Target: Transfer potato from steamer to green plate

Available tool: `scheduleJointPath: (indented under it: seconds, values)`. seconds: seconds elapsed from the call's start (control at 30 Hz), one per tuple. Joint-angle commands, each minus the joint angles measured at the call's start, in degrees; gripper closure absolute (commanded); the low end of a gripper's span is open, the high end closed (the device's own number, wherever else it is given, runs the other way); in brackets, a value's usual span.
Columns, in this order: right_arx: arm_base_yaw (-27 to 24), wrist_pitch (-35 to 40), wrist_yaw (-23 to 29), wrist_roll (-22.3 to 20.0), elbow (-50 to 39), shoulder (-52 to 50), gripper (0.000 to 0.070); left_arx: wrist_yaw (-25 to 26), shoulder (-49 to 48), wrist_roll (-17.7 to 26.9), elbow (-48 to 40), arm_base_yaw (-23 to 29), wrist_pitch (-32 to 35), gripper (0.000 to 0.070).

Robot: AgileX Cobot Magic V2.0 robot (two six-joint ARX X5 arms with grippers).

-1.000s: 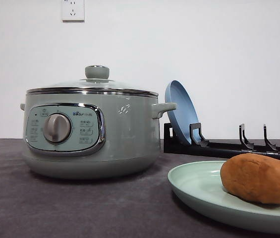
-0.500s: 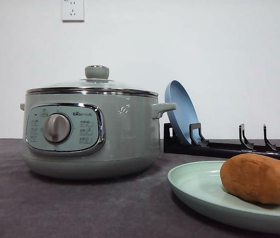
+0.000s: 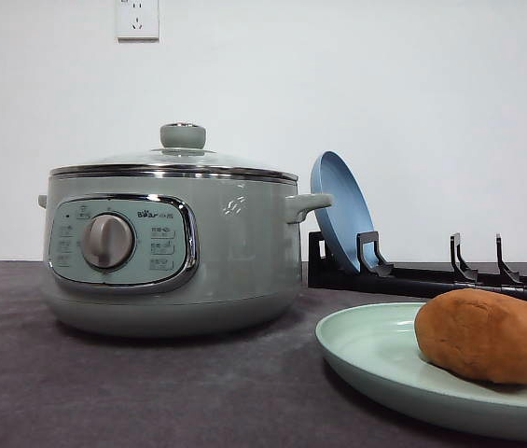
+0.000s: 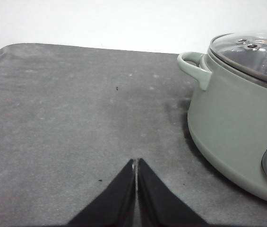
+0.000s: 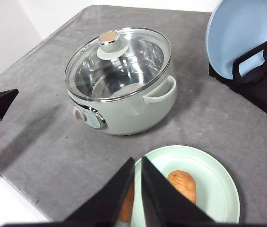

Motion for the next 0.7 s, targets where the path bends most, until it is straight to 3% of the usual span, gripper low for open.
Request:
scheduleJointPath:
  seconds: [0.0, 0.4, 0.53, 0.67]
  values:
    - [0.31, 0.59, 0.01, -0.31, 0.59, 0.2, 0.0686, -0.17, -0.02, -0.13, -1.2, 0.11, 0.79, 0.07]
    - [-0.03, 0.65, 0.12, -0.4, 0.58, -0.03, 0.0686, -0.17, -0.02, -0.13, -1.2, 0.11, 0.79, 0.07]
    - [-5.55, 1.5, 0.2, -2.54, -0.53, -1.61, 0.0686, -0.17, -0.02, -0.13, -1.2, 0.11, 0.79, 0.07]
    - [-13.23, 12.11, 0.24, -5.8, -8.47, -6.75, 0.0686, -0.17, -0.02, -0.13, -1.2, 0.11, 0.84, 0.07]
